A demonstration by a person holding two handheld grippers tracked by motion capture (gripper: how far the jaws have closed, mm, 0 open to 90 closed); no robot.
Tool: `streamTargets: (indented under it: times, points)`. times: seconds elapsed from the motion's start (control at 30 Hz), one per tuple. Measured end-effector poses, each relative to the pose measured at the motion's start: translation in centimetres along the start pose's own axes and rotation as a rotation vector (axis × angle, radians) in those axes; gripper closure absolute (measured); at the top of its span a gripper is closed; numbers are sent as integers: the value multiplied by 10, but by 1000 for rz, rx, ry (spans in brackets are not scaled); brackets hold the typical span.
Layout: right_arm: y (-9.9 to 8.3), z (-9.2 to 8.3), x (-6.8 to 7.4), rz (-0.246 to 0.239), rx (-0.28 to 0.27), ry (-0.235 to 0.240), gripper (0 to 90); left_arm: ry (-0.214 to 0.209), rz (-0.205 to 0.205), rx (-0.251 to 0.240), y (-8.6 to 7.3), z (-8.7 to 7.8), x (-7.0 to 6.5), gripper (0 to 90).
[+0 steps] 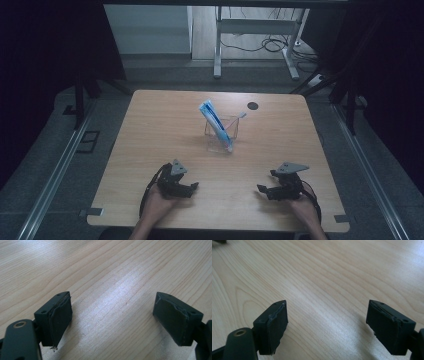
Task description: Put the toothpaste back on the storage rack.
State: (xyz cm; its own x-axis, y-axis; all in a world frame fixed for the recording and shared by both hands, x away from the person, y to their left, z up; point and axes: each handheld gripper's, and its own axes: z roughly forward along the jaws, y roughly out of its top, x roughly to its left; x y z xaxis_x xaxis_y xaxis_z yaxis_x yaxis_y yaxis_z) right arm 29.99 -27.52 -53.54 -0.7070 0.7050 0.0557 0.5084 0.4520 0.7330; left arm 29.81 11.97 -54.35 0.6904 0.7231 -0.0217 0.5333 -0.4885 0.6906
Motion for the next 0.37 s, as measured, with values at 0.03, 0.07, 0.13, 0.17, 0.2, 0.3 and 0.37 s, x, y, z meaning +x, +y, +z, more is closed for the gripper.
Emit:
streamTargets:
  times: [0.03, 0.07, 0.13, 0.17, 0.2, 0.3, 0.37]
  points:
    - [-2, 3, 1, -9, 18, -8, 160, 0, 0, 0, 0, 0, 0, 159]
    - [-2, 3, 1, -9, 18, -8, 160, 0, 0, 0, 0, 0, 0, 159]
    - [-4, 4, 1, -28, 12, -19, 147, 0, 0, 0, 0, 0, 0, 159]
    - [-4, 4, 2, -30, 11, -19, 146, 0, 0, 0, 0, 0, 0, 159]
    - [-5, 4, 2, -32, 8, -23, 144, 0, 0, 0, 0, 0, 0, 159]
    - [-5, 5, 3, -41, 11, -31, 136, -1, 1, 0, 0, 0, 0, 159]
    - [-5, 5, 3, -42, 11, -31, 137, -1, 0, 0, 0, 0, 0, 158]
